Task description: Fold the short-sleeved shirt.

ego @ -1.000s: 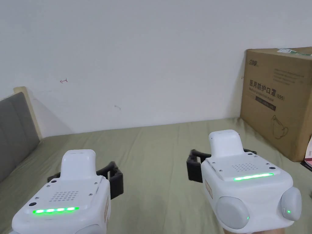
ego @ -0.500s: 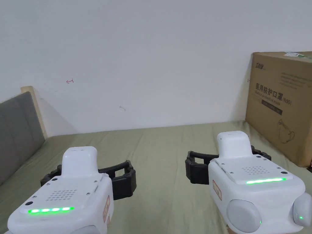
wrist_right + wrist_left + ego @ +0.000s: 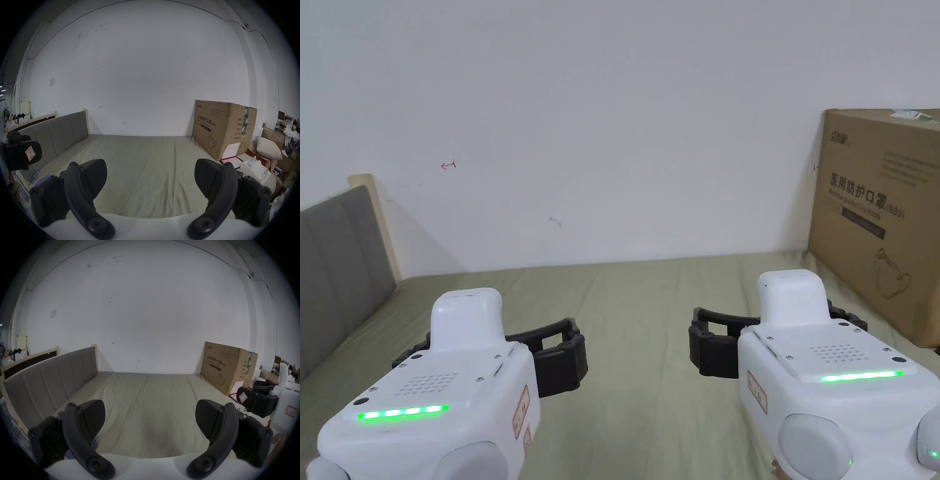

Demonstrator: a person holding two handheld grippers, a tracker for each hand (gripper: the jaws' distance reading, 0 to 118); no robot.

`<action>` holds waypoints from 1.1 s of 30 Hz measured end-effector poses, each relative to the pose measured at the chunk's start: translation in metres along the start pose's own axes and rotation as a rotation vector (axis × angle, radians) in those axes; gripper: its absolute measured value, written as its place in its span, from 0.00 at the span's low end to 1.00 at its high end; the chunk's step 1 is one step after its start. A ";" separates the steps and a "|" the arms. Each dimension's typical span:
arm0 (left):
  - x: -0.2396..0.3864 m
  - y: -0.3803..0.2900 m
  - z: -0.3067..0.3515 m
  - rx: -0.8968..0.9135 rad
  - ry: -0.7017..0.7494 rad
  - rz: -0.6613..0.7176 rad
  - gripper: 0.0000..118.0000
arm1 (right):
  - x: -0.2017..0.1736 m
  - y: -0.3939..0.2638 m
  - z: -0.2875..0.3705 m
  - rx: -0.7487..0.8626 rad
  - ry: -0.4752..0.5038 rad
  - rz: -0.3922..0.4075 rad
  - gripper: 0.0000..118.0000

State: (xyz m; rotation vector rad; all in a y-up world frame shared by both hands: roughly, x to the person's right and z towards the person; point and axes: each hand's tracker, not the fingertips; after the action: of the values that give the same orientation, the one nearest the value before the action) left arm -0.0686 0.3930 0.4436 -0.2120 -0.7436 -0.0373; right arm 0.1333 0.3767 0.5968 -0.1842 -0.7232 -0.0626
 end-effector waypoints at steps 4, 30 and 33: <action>0.006 -0.003 0.004 0.023 0.040 -0.050 0.96 | 0.006 0.001 0.000 0.000 0.013 -0.028 0.93; 0.003 -0.012 0.005 0.024 -0.007 -0.050 0.96 | 0.000 -0.010 -0.001 -0.012 -0.001 0.024 0.93; -0.001 -0.014 0.005 0.029 -0.034 -0.046 0.92 | 0.001 -0.010 -0.001 -0.010 -0.001 0.021 0.93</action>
State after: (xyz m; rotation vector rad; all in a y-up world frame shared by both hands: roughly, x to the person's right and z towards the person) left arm -0.0738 0.3804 0.4489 -0.1676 -0.7821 -0.0670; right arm 0.1329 0.3664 0.5983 -0.2010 -0.7219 -0.0459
